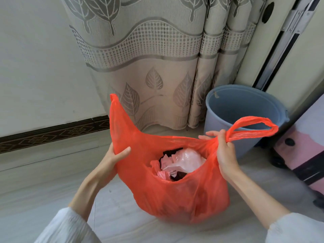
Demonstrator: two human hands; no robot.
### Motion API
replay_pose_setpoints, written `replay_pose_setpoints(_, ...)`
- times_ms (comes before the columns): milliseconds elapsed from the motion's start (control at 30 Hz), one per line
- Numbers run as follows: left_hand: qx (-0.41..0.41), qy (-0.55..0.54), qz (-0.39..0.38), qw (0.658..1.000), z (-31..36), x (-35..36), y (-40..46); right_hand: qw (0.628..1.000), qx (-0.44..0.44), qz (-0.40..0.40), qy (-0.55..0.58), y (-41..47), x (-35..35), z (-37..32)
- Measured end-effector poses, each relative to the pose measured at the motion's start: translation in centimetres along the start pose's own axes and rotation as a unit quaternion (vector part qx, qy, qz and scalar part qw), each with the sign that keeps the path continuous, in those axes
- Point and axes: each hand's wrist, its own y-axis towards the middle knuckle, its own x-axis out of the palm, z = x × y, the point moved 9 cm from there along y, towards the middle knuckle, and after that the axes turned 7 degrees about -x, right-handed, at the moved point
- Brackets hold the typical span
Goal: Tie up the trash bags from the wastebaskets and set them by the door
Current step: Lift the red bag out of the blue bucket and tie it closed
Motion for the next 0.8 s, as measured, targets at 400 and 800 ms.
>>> replay_pose_setpoints(400,0.055,-0.117,0.071,0.989,1.7,6.6,3.3,0.99,0.099,-0.034,0.097,-1.5,-0.3,1.0)
replay_pose_setpoints(800,-0.024,-0.129,0.086,0.988,-3.2,5.7,1.6,0.956,0.209,-0.065,0.196,-2.6,2.4,4.2)
